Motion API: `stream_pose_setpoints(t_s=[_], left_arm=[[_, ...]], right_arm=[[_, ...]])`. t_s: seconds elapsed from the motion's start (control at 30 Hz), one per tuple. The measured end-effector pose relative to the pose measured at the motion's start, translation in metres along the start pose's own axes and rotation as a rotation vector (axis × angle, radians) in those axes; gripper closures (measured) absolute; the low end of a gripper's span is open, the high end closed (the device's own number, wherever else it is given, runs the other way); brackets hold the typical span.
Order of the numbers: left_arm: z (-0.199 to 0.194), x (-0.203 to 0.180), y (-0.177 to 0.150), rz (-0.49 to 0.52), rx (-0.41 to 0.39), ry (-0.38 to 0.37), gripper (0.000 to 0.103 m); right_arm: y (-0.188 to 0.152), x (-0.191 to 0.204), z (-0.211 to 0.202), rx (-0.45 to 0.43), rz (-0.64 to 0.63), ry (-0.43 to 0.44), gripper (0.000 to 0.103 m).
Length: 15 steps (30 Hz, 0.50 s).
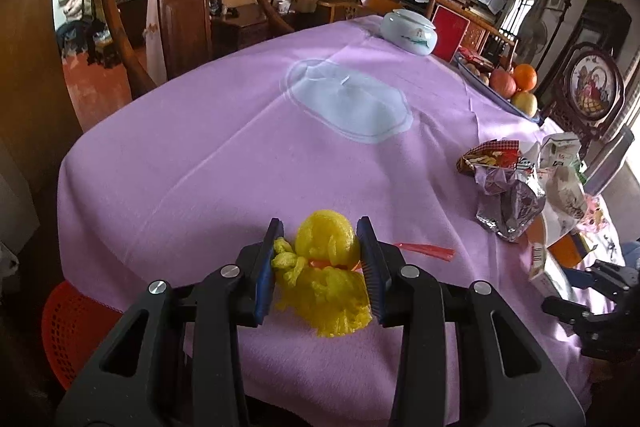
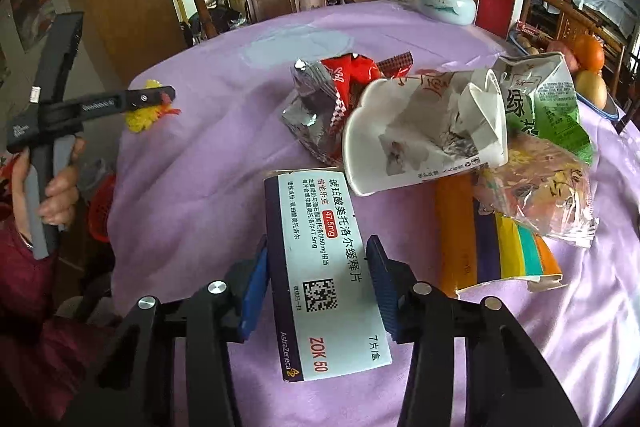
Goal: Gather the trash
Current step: 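Grasp the yellow mesh bundle with the left tool while the right tool grasps the white medicine box, then carry the yellow mesh and white medicine box to the red wastebasket and release both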
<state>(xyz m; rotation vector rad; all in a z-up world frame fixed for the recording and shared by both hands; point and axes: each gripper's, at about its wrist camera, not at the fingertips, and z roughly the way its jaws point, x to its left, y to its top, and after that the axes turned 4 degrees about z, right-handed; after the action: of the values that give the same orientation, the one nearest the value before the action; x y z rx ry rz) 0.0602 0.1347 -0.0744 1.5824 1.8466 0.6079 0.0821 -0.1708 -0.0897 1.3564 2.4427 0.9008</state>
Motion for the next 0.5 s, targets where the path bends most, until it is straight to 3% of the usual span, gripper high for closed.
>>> stream_pose_setpoints(t_s=[0.37, 0.5], left_arm=[[0.002, -0.023, -0.013, 0.120, -0.038, 0.129, 0.057], [-0.004, -0.021, -0.020, 0.114, -0.054, 0.124, 0.057]], right_arm=[[-0.004, 0.002, 0.002, 0.017, 0.006, -0.040, 0.049], [-0.005, 0.003, 0.000, 0.005, 0.005, -0.049, 0.037]])
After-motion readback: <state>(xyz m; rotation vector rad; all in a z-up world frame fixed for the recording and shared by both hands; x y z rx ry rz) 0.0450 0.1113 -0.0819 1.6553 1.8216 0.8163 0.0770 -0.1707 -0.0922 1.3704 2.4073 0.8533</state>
